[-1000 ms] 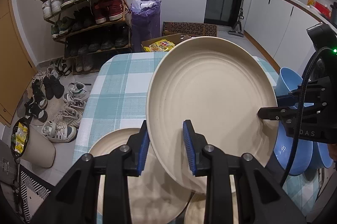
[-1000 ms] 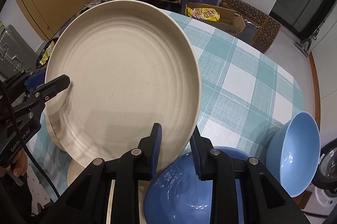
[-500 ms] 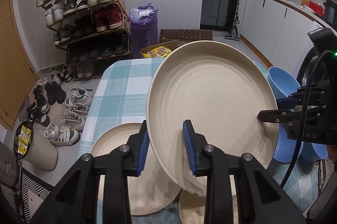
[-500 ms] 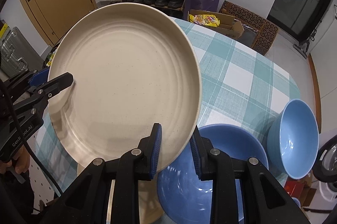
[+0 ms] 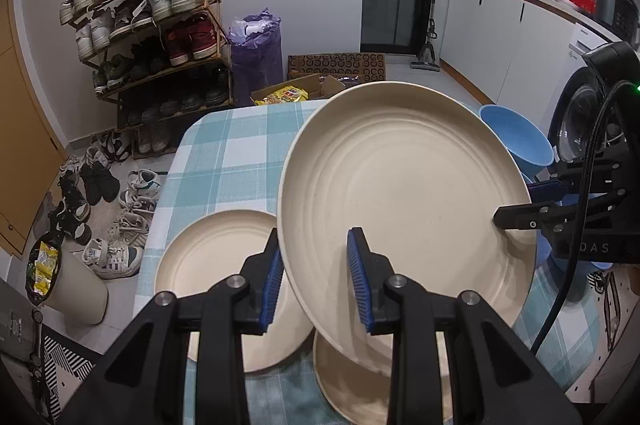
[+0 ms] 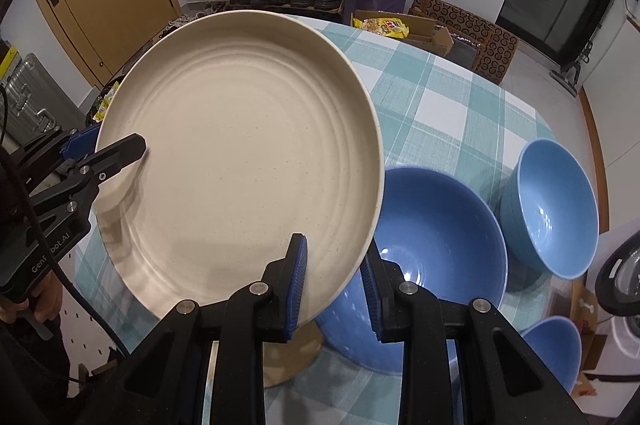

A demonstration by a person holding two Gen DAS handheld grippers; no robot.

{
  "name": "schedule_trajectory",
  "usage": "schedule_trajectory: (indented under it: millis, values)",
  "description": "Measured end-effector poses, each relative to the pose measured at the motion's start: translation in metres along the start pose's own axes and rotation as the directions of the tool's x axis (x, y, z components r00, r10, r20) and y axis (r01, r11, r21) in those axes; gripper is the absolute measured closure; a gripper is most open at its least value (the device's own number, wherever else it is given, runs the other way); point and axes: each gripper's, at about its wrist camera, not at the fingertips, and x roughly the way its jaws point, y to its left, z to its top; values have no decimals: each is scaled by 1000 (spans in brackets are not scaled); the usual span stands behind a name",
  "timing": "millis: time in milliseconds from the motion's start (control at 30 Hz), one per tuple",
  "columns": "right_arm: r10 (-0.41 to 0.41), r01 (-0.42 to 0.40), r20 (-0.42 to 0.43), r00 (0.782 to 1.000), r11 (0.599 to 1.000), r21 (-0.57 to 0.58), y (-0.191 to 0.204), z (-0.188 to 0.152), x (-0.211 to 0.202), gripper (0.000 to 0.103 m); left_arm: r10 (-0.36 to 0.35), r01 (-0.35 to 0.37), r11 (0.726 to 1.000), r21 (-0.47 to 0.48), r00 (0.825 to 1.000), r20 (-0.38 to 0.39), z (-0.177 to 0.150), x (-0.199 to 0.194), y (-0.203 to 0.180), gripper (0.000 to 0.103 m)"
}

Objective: Organize plates and bowls

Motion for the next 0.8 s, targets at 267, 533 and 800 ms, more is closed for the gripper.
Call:
schedule_trajectory:
  millis: [267,533,800]
  values:
    - [12,-12,-4,1000,1000,-8,11,-25,-5,76,-8,8,1000,-3,1000,-13,-24,-8,-1,74]
    - [34,-34,-4,999,999,-22,27,-47,-3,76,-4,4,1000,3,999,-33,-48,-12,2,74]
    - [54,-55,-12,998,998,-38,39,-65,5,76,-8,7,1000,-9,999,-51,-68,-9,7,74]
